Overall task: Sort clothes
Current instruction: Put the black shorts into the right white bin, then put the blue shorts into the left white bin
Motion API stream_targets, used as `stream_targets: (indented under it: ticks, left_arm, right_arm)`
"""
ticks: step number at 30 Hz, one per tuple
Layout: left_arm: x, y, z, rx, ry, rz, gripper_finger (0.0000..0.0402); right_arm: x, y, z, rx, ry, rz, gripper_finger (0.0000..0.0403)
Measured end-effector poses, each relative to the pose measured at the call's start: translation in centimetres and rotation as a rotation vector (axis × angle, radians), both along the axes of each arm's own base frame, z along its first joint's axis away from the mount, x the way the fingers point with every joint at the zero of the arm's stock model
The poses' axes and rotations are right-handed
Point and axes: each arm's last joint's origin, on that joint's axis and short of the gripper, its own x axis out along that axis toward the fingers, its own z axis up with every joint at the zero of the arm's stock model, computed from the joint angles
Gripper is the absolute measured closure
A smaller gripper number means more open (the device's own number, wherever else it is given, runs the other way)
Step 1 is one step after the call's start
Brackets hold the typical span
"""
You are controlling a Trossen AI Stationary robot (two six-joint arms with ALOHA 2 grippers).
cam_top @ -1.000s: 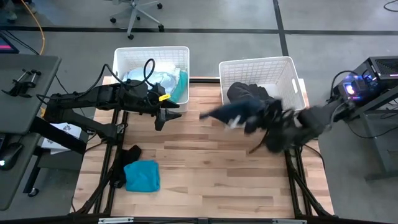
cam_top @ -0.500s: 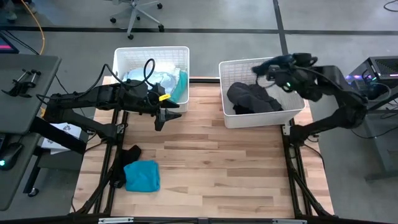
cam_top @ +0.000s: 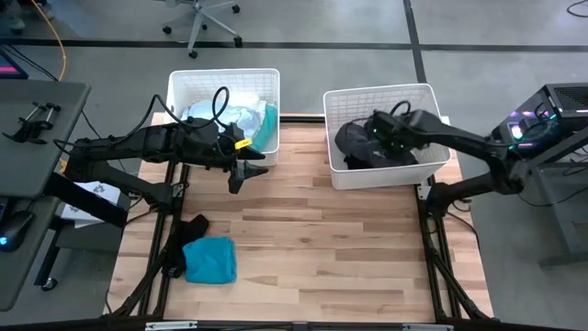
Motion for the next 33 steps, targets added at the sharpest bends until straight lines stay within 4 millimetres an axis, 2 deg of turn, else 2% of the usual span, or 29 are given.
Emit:
stream_targets:
  ticks: [3, 7, 15, 20, 27, 30, 33]
  left_arm:
    - [0.0, 0.0, 0.0, 0.000, 0.000, 0.000, 0.0190]
    - [0.0, 0.0, 0.0, -0.001, 0.000, 0.000, 0.0190]
    - [0.0, 0.0, 0.0, -0.030, -0.002, 0.015, 0.0190]
    - [0.0, 0.0, 0.0, -0.048, -0.004, 0.024, 0.0190]
    - [0.0, -0.3, 0.0, -0.047, -0.005, 0.011, 0.0190]
    - [0.0, -0.5, 0.0, -0.048, -0.008, 0.004, 0.0190]
    - [0.0, -0.7, 0.0, -0.048, -0.009, -0.005, 0.0190]
  right_arm:
    - [-0.4, 0.2, -2.2, 0.060, 0.020, -0.034, 0.0375]
    - [-0.5, 0.2, -2.0, 0.063, 0.028, -0.018, 0.0325]
    - [0.3, -0.4, 3.9, -0.072, -0.081, 0.042, 0.0201]
    - [0.6, 0.1, 8.4, -0.116, -0.216, 0.127, 0.0178]
    - [1.5, 3.7, 13.2, -0.315, -0.333, 0.197, 0.0176]
    - [2.1, 5.9, 13.9, -0.387, -0.378, 0.239, 0.0176]
    - [2.9, 8.2, 13.7, -0.431, -0.415, 0.286, 0.0176]
